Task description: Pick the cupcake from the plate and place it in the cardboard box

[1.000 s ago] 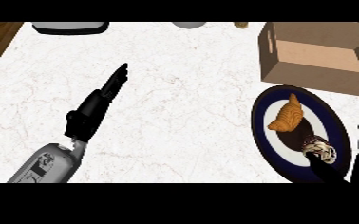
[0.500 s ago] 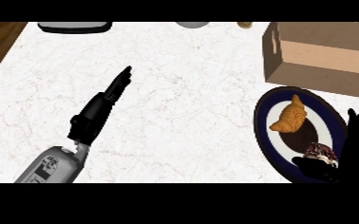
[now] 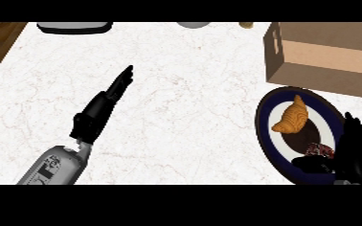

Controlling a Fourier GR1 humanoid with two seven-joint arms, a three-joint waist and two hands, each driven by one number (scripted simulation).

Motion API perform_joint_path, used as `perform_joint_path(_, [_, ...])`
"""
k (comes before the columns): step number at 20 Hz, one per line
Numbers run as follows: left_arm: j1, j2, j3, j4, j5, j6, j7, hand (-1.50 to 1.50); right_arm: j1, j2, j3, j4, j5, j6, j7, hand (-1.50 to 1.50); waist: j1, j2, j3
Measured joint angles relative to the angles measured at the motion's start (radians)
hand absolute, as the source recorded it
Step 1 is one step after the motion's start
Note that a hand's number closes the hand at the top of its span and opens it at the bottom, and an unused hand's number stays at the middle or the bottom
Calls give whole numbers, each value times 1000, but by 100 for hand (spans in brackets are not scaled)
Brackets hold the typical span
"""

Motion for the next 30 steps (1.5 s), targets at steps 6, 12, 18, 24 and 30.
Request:
perform_joint_path(6, [11, -25, 54, -12, -32, -54, 17, 0, -7, 40, -50, 34, 47, 11, -52, -150, -2, -1, 0])
perform_joint_path(12, [17, -77, 87, 5, -86, -75, 23, 0, 6, 83, -87, 80, 63, 22, -87, -150, -3, -1, 0])
perform_joint_path(18, [33, -111, 119, -24, -126, -102, 47, 0, -13, 119, -121, 146, 61, 42, -117, -150, -1, -1, 0])
perform_joint_path(24, [41, -148, 164, -3, -169, -142, 38, 0, 6, 144, -148, 171, 63, 55, -135, -150, -3, -1, 0])
perform_joint_path(30, [53, -185, 185, -48, -207, -168, 78, 0, -17, 155, -179, 230, 75, 57, -160, -150, -2, -3, -3])
